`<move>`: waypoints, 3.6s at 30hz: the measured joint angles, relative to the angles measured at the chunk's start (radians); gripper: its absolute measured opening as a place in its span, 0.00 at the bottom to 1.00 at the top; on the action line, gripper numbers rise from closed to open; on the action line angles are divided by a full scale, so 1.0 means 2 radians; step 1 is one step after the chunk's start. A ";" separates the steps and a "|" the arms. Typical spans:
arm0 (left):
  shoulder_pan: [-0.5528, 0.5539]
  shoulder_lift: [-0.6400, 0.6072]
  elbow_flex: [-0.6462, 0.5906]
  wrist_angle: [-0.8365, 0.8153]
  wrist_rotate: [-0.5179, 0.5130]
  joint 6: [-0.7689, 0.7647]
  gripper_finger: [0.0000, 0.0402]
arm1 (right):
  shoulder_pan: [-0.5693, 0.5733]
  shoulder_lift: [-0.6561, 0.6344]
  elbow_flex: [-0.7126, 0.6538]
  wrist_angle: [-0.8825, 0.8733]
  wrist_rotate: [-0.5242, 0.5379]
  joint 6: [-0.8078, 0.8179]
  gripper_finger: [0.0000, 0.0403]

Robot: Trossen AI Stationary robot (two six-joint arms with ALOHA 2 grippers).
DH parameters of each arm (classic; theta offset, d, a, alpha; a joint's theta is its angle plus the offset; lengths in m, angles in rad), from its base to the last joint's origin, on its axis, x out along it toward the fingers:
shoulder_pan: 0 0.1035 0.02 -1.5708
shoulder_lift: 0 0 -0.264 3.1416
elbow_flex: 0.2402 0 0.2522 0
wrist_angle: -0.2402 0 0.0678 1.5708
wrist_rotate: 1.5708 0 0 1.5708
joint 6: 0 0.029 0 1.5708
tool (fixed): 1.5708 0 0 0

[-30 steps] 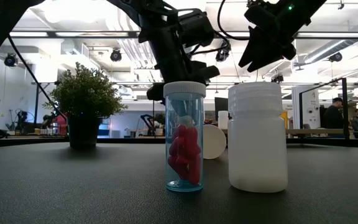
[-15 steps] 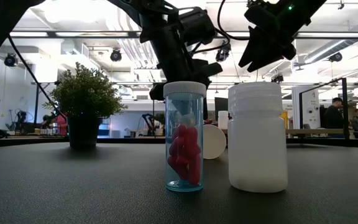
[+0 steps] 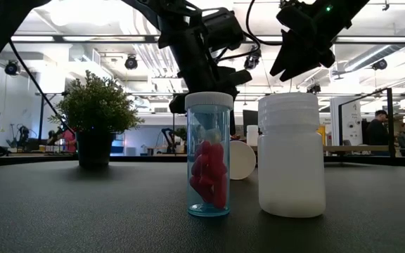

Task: Pick and place medicine bottles onto shelf by color
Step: Put the left orange pill bottle on the shelf aligned with the other orange pill bottle

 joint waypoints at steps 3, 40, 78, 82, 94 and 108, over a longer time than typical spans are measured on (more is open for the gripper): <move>0.000 0.000 0.000 0.000 0.000 0.000 0.46 | 0.000 0.000 0.000 0.000 0.000 0.000 0.54; 0.000 -0.001 -0.004 0.017 0.011 -0.039 0.46 | 0.000 0.000 0.000 0.002 0.000 -0.001 0.54; 0.003 -0.024 -0.008 0.030 0.014 -0.024 0.67 | 0.000 0.000 0.000 0.003 0.000 -0.001 0.54; 0.003 -0.053 -0.008 0.013 0.041 -0.025 0.67 | 0.000 0.000 0.000 0.004 0.000 -0.001 0.54; 0.003 -0.157 -0.014 -0.087 0.046 -0.003 0.67 | 0.000 -0.001 0.000 0.015 0.000 -0.001 0.54; -0.005 -0.220 -0.017 -0.257 0.048 0.006 0.67 | -0.011 0.005 0.000 0.083 -0.001 -0.004 0.54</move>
